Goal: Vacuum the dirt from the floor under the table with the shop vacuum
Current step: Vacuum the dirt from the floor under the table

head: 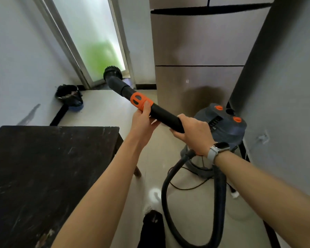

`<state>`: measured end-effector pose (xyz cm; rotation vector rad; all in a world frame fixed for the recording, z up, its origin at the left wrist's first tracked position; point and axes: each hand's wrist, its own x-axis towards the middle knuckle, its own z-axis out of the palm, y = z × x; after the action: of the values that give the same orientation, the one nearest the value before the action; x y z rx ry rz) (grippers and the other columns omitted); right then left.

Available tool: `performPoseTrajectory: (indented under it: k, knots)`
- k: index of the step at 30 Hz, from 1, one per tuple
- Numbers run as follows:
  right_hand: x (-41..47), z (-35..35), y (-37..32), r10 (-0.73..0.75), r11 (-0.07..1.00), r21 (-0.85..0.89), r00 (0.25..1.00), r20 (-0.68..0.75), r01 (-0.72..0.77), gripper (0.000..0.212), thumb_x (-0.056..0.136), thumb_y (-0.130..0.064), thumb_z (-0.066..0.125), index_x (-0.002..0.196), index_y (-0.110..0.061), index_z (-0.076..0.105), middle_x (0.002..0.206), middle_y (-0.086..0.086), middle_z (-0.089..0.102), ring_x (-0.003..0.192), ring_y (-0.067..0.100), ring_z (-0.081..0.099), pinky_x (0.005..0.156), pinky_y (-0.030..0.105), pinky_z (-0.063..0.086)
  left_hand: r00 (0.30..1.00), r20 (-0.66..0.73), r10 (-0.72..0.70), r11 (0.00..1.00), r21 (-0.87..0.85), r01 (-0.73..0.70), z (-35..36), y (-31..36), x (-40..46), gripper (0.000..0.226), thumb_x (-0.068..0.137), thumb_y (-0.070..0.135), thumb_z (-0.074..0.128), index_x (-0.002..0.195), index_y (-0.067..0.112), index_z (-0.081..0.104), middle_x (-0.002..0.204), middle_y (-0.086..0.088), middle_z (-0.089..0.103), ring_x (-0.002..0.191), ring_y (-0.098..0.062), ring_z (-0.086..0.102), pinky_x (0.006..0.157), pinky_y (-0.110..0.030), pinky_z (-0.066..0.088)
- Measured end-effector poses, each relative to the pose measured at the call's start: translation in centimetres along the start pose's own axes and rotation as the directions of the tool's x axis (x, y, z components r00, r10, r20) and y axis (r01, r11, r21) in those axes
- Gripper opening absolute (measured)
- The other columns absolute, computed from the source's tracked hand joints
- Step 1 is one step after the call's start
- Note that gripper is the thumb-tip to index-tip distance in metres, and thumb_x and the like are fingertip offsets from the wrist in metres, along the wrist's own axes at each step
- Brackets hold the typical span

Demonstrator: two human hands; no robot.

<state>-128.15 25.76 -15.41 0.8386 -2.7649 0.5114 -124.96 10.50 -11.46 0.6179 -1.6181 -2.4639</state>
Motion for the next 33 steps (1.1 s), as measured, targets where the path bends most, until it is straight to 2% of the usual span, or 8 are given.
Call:
performPoseTrajectory:
  k: [2,7,13,21,24,29,33]
  knots:
    - [2.8,0.9,0.3,-0.029,0.999,0.021,0.999,-0.02,0.029,0.037,0.091,-0.041,0.056,0.113,-0.011,0.056,0.088,0.004,0.064,0.073,0.017,0.06,0.052,0.016,0.029,1.0,-0.014,0.014,1.0,-0.008,-0.014,-0.5,0.8,2.7,0.029,0.1,0.029,0.041,0.119,0.007,0.045,0.108,-0.008,0.059,0.101,-0.021,0.059,0.076,-0.029,0.053]
    - [11.4,3.8,1.2,-0.094,0.996,-0.004,0.994,-0.048,0.094,0.037,0.089,-0.038,0.06,0.109,-0.006,0.059,0.083,0.008,0.066,0.068,0.021,0.062,0.055,0.026,0.043,0.999,-0.044,0.009,0.999,-0.044,-0.011,-1.9,3.2,10.8,0.044,0.099,0.029,0.044,0.134,0.002,0.04,0.126,-0.015,0.054,0.117,-0.029,0.055,0.088,-0.037,0.049]
    - [23.9,7.7,1.6,-0.148,0.986,-0.074,0.989,0.008,0.149,0.037,0.09,-0.042,0.057,0.107,-0.009,0.059,0.082,0.006,0.065,0.068,0.021,0.062,0.059,0.031,0.052,0.993,-0.079,-0.082,0.986,-0.15,0.07,-4.7,6.7,22.5,0.044,0.099,0.026,0.044,0.135,0.0,0.038,0.122,-0.017,0.054,0.106,-0.028,0.056,0.087,-0.04,0.048]
    - [36.8,11.8,1.1,-0.188,0.98,-0.058,0.981,0.051,0.191,0.035,0.089,-0.042,0.059,0.104,-0.01,0.06,0.081,0.006,0.065,0.068,0.022,0.062,0.059,0.037,0.053,0.987,-0.115,-0.114,0.975,-0.204,0.089,-7.9,10.9,34.5,0.045,0.099,0.025,0.043,0.137,0.001,0.037,0.127,-0.02,0.053,0.111,-0.031,0.055,0.092,-0.043,0.047]
    - [40.3,12.8,1.9,-0.215,0.974,-0.061,0.974,0.076,0.22,0.035,0.088,-0.043,0.059,0.104,-0.011,0.06,0.081,0.005,0.066,0.068,0.022,0.063,0.058,0.036,0.053,0.985,-0.123,-0.122,0.967,-0.237,0.09,-8.3,11.4,38.0,0.045,0.1,0.025,0.043,0.136,0.0,0.038,0.124,-0.019,0.054,0.11,-0.03,0.056,0.092,-0.043,0.047]
    - [45.0,15.0,4.5,-0.192,0.977,-0.051,0.961,0.201,0.206,0.038,0.091,-0.048,0.051,0.111,-0.017,0.055,0.09,0.0,0.065,0.077,0.018,0.063,0.067,0.033,0.053,0.976,-0.144,-0.164,0.963,-0.24,0.126,-7.7,10.9,43.1,0.037,0.099,0.024,0.043,0.129,0.002,0.041,0.118,-0.017,0.056,0.11,-0.03,0.056,0.09,-0.042,0.047]
    - [48.0,17.2,6.9,-0.168,0.985,0.003,0.951,0.26,0.173,0.038,0.09,-0.049,0.051,0.111,-0.017,0.055,0.091,0.0,0.066,0.076,0.017,0.063,0.068,0.033,0.053,0.97,-0.174,-0.169,0.972,-0.194,0.135,-6.8,10.5,47.1,0.032,0.099,0.025,0.043,0.123,0.004,0.043,0.106,-0.011,0.059,0.104,-0.027,0.058,0.083,-0.037,0.05]
